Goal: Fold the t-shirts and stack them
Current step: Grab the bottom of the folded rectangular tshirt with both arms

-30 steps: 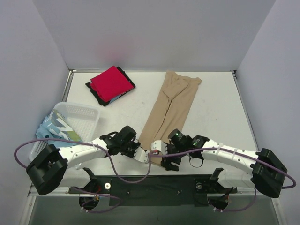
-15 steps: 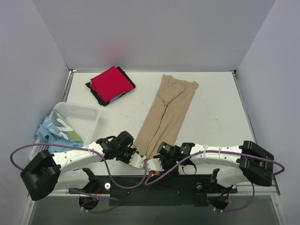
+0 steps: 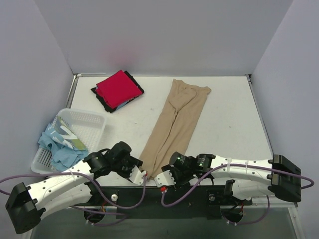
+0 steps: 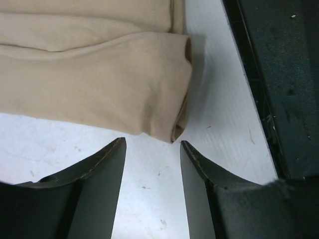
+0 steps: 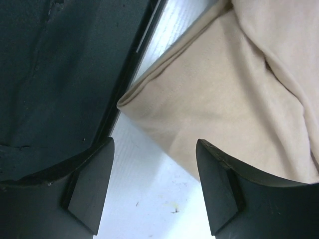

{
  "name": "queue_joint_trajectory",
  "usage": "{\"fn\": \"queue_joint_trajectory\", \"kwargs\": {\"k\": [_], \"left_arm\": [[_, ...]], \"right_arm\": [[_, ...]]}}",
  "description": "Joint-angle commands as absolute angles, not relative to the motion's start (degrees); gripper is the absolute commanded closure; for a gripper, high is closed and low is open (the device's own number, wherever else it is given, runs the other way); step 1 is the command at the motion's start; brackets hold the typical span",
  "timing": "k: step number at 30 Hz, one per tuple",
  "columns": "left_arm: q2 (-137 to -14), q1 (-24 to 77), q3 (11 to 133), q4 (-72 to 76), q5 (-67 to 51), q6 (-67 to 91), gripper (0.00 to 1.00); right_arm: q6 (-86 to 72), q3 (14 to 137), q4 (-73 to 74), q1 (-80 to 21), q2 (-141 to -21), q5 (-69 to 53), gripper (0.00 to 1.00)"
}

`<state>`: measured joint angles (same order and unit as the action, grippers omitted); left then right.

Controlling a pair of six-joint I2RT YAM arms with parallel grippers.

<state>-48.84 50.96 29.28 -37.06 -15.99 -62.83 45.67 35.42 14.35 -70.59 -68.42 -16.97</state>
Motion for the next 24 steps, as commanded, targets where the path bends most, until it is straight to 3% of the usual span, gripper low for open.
{"fn": "queue_joint_trajectory", "kwargs": {"k": [1, 11, 13, 16, 18, 20, 21, 22, 24], "left_arm": [[-52.9, 51.33, 27.69, -34.11, -19.16, -64.86, 0.43], [-58.27, 51.59, 23.83, -25.94, -17.58, -65.21, 0.44], [-58.8, 51.94, 22.68, -23.57, -16.96, -65.04, 0.44], [-58.89, 52.29, 20.49, -20.22, -15.82, -64.95, 0.49], [-59.15, 52.21, 19.52, -18.37, -15.29, -64.51, 0.56], [-59.24, 52.29, 19.34, -17.84, -14.94, -64.25, 0.72], [-59.15, 52.47, 19.42, -18.1, -14.51, -64.16, 0.99], [-59.06, 52.73, 19.77, -18.37, -14.07, -64.07, 1.0], [-58.71, 53.0, 21.43, -20.03, -12.84, -63.46, 1.0]], "right_arm": [[49.74, 37.26, 15.56, -70.49, -73.29, -19.86, 0.39], [51.86, 37.97, 10.99, -69.87, -80.15, -26.19, 0.41], [50.72, 37.44, 9.76, -69.61, -80.59, -26.89, 0.44], [48.7, 36.3, 8.09, -69.26, -80.25, -26.63, 0.56], [47.38, 35.86, 8.0, -69.17, -80.33, -26.11, 0.67], [45.98, 35.42, 7.74, -69.0, -79.81, -25.84, 0.81], [45.44, 34.98, 7.39, -68.91, -79.54, -25.49, 0.85], [44.48, 34.72, 6.86, -68.73, -78.76, -25.31, 0.94], [42.02, 34.19, 6.33, -68.03, -77.35, -24.44, 1.0]]}}
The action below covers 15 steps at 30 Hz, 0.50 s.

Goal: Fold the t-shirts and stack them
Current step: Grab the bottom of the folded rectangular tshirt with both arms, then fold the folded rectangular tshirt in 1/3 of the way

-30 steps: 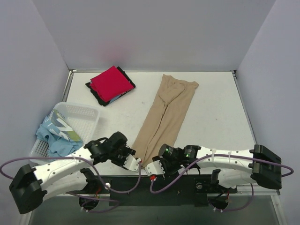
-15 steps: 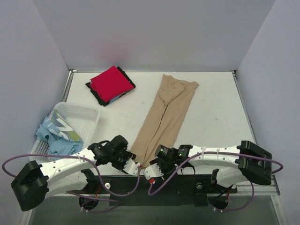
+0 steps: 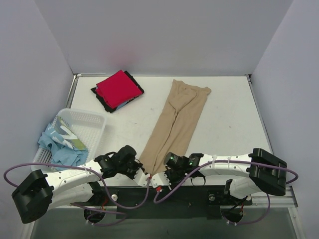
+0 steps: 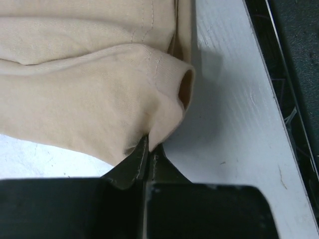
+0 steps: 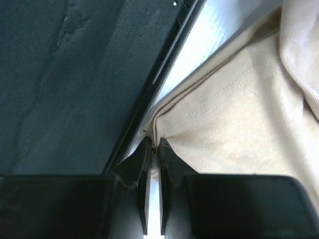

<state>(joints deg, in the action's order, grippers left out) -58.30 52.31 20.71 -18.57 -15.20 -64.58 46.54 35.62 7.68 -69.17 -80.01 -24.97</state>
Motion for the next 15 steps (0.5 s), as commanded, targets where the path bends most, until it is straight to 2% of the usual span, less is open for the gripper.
{"fn": "queue_joint_trajectory", "kwargs": {"k": [1, 9, 15], "left_arm": [[-58.54, 53.09, 22.23, -21.78, -11.96, -62.33, 1.0], [-61.25, 52.91, 39.18, -25.32, -8.53, -47.04, 1.0], [-68.54, 49.05, 46.03, -17.85, -3.25, -47.02, 1.0]], "right_arm": [[39.66, 34.36, 6.24, -66.9, -76.73, -24.35, 1.0], [18.92, 37.44, 5.45, -51.18, -68.74, -28.29, 1.0], [13.89, 39.63, 4.48, -35.79, -66.97, -36.47, 1.0]]}}
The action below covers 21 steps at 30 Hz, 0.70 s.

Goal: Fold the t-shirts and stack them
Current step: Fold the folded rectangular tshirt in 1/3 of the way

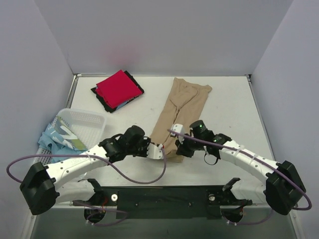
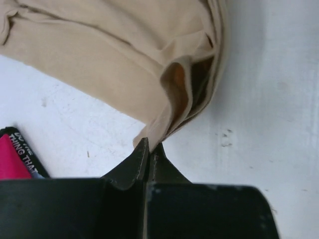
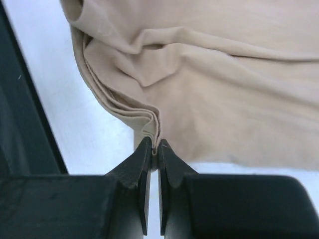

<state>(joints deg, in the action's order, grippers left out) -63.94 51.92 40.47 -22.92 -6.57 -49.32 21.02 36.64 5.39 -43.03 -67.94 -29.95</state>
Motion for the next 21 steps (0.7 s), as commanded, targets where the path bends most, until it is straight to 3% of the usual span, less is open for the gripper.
{"fn": "queue_joint_trajectory", "kwargs": {"k": [1, 9, 21], "left_arm": [[-71.6, 47.04, 47.79, -17.23, -3.6, -46.93, 1.0], [-89.71, 40.7, 68.0, -17.05, -7.38, -48.86, 1.0], [-113.01, 37.53, 91.31, -19.42, -5.89, -48.78, 1.0]], "right_arm": [[13.8, 40.86, 4.48, -32.38, -67.15, -37.69, 1.0], [14.5, 48.77, 3.43, -19.09, -75.49, -40.78, 1.0], [13.7, 59.32, -0.62, -9.85, -90.69, -41.4, 1.0]]}}
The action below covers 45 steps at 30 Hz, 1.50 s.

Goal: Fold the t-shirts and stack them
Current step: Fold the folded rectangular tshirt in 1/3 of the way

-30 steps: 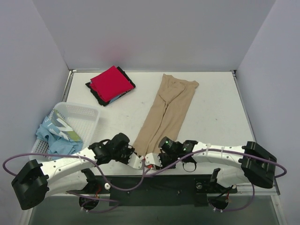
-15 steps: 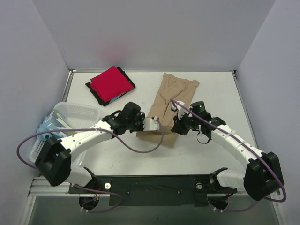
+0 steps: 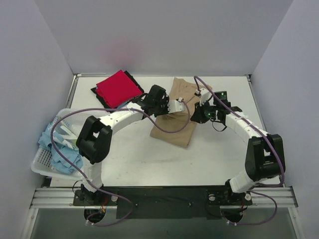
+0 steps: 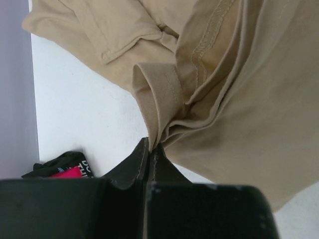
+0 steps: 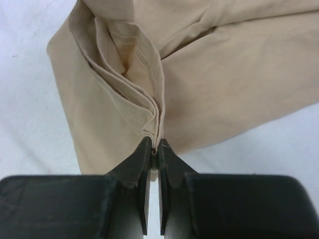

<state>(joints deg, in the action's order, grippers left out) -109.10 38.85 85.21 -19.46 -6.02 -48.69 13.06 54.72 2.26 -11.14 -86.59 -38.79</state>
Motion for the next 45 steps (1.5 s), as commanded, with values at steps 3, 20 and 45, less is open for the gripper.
{"fn": "queue_joint_trajectory", "kwargs": {"k": [3, 20, 45], "left_arm": [[-115.39, 36.65, 92.2, -18.11, -6.24, -50.0, 1.0], [-120.23, 36.56, 89.03, -5.11, -6.95, -46.94, 0.98], [-100.02, 33.22, 69.27, -18.47, -30.33, -63.98, 0.49]], "right_arm": [[14.5, 61.87, -0.18, -8.53, -93.68, -40.35, 1.0], [13.72, 69.26, 5.63, -5.01, -103.88, -36.22, 1.0], [49.44, 44.58, 4.47, -12.89, -77.61, -42.03, 0.5]]}}
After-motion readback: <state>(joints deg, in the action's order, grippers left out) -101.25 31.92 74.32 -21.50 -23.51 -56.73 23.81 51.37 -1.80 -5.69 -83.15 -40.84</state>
